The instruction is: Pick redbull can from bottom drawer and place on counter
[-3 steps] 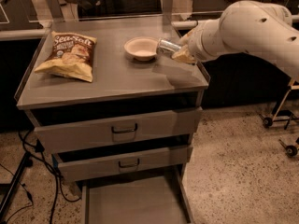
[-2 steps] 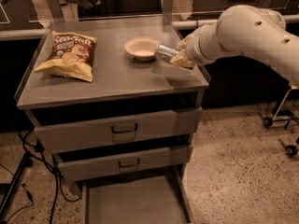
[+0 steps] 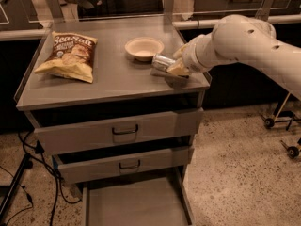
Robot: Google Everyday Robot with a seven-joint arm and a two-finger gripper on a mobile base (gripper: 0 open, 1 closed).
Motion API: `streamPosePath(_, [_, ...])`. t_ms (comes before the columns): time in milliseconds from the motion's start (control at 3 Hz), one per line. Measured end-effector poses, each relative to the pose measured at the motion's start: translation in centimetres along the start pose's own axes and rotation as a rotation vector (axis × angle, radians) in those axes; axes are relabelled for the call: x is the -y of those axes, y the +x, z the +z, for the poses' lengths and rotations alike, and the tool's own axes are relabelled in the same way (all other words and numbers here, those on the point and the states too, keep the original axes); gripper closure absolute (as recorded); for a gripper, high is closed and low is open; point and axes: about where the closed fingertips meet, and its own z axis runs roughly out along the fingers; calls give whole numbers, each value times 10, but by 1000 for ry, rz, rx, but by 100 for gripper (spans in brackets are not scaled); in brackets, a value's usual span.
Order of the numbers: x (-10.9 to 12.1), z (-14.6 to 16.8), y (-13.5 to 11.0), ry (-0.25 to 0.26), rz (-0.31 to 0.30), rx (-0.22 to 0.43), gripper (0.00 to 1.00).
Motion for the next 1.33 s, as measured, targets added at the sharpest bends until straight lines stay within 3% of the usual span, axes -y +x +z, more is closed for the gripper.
streamPosePath(667, [-14, 14, 8, -35, 16, 1, 100])
streamPosePath(1333, [-14, 14, 8, -35, 16, 1, 58])
